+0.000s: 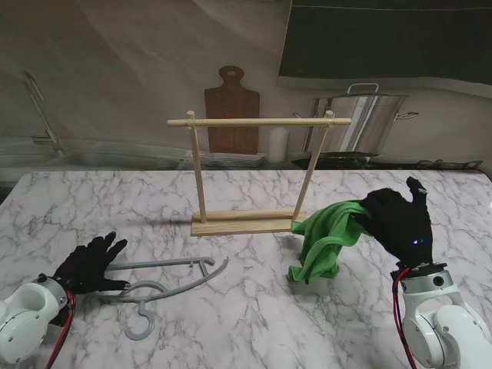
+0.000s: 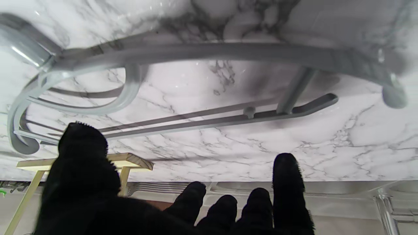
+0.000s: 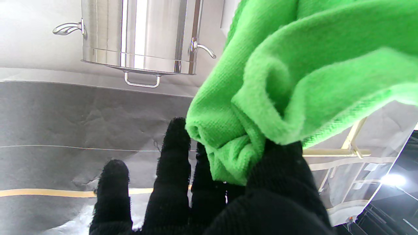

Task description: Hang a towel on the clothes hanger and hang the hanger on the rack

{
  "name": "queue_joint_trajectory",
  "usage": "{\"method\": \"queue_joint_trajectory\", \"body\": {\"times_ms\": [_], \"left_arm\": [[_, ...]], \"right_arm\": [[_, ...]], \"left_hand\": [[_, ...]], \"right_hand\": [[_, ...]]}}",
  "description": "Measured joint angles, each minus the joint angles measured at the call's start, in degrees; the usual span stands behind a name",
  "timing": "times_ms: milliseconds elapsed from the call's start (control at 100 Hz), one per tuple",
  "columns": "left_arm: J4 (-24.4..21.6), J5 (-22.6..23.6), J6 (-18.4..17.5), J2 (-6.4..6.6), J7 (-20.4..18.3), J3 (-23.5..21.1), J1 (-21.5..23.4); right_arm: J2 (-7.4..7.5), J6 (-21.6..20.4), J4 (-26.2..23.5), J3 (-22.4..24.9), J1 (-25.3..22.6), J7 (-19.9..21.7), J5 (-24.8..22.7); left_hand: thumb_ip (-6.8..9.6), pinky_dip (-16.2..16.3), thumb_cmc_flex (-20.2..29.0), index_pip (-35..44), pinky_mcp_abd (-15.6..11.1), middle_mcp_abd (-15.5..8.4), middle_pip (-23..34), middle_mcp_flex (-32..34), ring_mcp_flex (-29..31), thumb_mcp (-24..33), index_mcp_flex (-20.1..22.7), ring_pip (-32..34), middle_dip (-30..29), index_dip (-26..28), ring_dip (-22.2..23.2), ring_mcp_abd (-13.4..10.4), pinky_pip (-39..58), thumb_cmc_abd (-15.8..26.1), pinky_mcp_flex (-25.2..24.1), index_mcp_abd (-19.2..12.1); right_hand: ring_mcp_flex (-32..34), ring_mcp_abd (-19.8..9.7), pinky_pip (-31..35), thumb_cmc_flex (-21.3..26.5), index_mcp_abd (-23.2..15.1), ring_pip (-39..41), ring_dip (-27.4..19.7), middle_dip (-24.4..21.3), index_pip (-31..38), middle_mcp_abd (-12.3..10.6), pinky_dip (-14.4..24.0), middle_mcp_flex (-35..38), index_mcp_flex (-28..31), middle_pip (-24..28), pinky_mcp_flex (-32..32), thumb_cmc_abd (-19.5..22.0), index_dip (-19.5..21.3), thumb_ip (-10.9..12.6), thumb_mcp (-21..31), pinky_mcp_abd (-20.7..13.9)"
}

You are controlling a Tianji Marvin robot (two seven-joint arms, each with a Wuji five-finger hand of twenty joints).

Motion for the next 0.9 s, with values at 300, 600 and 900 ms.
{"method": "queue_joint_trajectory", "body": {"times_ms": [300,600,900], "left_arm": [[-0.41,2.16,0.01,0.45,-1.40,0.43,1.16],[-0.66,3.01,0.61,0.63,-3.96,0.68,1.57],[-0.30,3.28,1.37,0.85,-5.32,1.22,1.24]], "right_arm": [[-0.07,0.53,0.26,0.00,-0.41,-0.53,0.14],[-0.09,0.64,0.51,-0.03,-0.60,-0.57,0.17],[-0.09,0.73,0.86,-0.40,-0.42,-0.46,0.32]], "left_hand": [[0.00,-0.52,-0.04,-0.10,-0.57,-0.04,0.00,-0.10,0.00,0.02,0.00,-0.01,-0.01,-1.19,-0.64,-0.09,0.00,-3.55,0.00,0.48],[0.00,-0.58,-0.04,-0.10,-0.57,-0.38,0.00,-0.10,0.15,0.02,0.05,0.54,-0.01,-1.41,-0.66,-0.10,0.00,-3.65,0.19,0.55],[0.01,-0.58,0.41,-0.10,-0.57,-1.34,0.00,-0.10,0.82,0.02,0.07,0.63,-0.01,-1.94,-0.66,-0.13,0.00,-4.31,0.75,0.55]], "right_hand": [[0.01,0.00,0.00,0.00,-0.02,-0.05,0.00,0.00,0.00,0.00,0.01,0.00,0.00,-0.05,-0.16,0.00,0.00,0.00,0.00,0.00],[0.01,0.00,-0.13,0.00,-0.05,-0.10,0.01,0.00,0.00,0.01,0.01,0.00,0.00,-0.09,-0.26,0.00,0.00,0.00,0.00,0.00],[0.02,0.00,-0.49,0.00,-0.10,-0.16,0.01,0.00,0.00,0.01,-0.01,0.00,0.00,-0.12,-0.60,0.00,0.00,0.00,0.00,0.01]]}}
